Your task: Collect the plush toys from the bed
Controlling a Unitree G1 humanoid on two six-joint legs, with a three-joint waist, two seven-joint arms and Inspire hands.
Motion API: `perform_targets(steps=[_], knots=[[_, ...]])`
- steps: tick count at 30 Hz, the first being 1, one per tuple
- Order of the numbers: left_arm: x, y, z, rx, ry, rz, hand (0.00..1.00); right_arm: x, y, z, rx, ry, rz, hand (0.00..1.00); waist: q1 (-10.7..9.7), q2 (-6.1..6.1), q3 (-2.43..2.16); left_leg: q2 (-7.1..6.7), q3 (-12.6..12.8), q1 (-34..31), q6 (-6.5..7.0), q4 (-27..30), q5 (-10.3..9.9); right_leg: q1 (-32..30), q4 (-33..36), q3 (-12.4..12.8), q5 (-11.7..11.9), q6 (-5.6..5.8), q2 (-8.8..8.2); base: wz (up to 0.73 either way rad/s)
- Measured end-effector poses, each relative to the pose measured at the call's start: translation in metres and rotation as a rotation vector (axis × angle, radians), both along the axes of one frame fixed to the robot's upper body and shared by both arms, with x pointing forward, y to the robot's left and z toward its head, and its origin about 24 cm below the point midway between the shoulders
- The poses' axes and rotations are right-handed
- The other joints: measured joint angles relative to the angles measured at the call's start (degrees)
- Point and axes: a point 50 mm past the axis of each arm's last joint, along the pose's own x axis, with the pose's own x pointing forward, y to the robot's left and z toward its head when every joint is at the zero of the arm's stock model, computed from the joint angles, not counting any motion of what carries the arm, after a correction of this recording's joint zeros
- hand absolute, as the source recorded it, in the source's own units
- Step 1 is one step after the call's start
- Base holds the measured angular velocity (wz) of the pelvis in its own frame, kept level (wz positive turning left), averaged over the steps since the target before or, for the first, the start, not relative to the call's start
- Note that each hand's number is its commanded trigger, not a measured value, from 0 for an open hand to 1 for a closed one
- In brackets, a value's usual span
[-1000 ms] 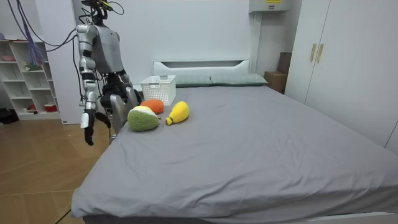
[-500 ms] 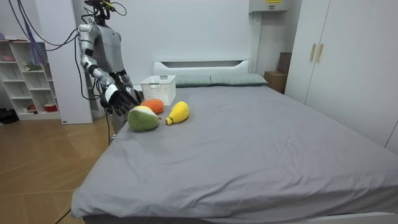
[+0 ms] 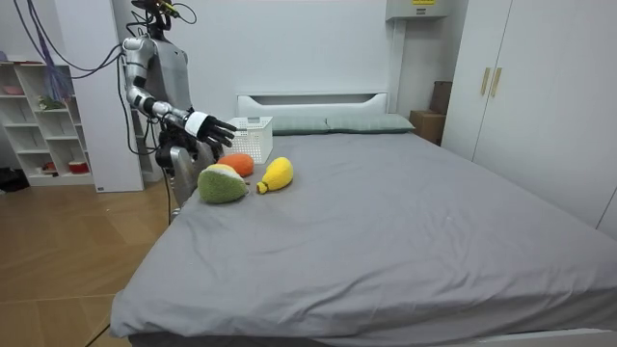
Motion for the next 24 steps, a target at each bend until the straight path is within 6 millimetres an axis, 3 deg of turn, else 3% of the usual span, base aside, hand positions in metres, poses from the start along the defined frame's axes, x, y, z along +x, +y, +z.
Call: perform_targets(steps=[11,24], knots=[[0.0,-0.002,0.002,-0.007,-0.006,-0.038,0.0,-0.001,0.025,-0.019,0.038,0.154,0.199,0.0,0.34,0.57,0.06,-0.03,-0.13,0.06,0.0,-0.03,-0.01,0.67,-0.18,-0.15,0.0,0.0,-0.09,0.0],[0.005,0.001,0.003,-0.018,0.01,-0.058,0.0,-0.035,0.024,-0.076,0.186,0.563,0.298,0.0,1.13,-0.22,-0.1,-0.01,-0.3,0.07,0.0,0.16,0.0,0.33,-0.09,-0.3,0.0,-0.01,-0.12,0.0]])
